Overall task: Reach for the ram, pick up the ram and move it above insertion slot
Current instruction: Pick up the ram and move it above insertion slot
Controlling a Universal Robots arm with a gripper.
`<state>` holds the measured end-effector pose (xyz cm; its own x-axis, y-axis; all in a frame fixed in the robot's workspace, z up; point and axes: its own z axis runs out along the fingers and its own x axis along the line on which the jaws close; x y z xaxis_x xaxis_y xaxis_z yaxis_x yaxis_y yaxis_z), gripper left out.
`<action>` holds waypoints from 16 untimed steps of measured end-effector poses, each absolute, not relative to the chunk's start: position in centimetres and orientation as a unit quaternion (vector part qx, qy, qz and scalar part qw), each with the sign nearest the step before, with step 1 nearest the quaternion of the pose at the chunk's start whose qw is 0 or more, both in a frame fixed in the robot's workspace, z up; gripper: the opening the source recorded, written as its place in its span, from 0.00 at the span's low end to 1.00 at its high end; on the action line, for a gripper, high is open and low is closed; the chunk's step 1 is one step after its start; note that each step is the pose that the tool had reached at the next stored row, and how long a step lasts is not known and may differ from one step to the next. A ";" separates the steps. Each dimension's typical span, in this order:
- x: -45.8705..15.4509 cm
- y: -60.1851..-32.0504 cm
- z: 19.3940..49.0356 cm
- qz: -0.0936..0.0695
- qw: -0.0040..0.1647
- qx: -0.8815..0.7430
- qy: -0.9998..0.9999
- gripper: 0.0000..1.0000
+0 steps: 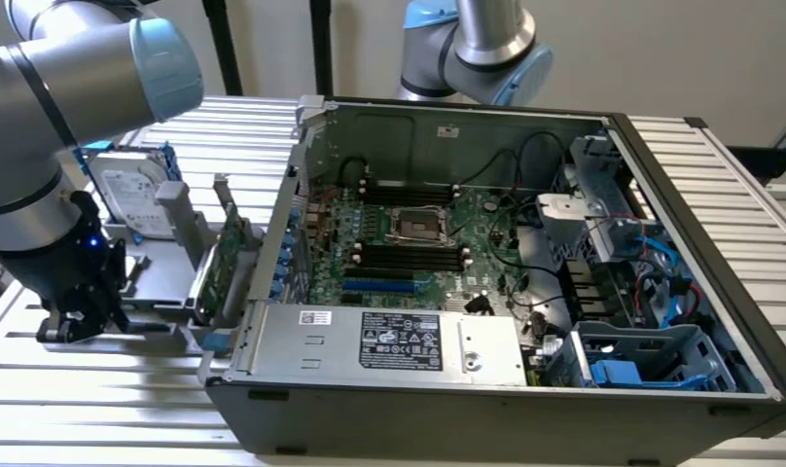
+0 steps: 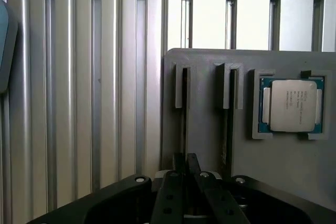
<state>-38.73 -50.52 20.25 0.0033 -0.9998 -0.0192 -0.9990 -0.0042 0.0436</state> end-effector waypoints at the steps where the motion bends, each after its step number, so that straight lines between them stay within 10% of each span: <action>1: -38.7 -50.5 20.4 -0.022 0.009 0.708 -0.706 0.14; 16: -38.4 -50.5 24.0 -0.025 0.011 0.708 -0.706 0.14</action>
<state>-38.40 -50.53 24.01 0.0032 -0.9998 -0.0192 -0.9987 -0.0041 0.0503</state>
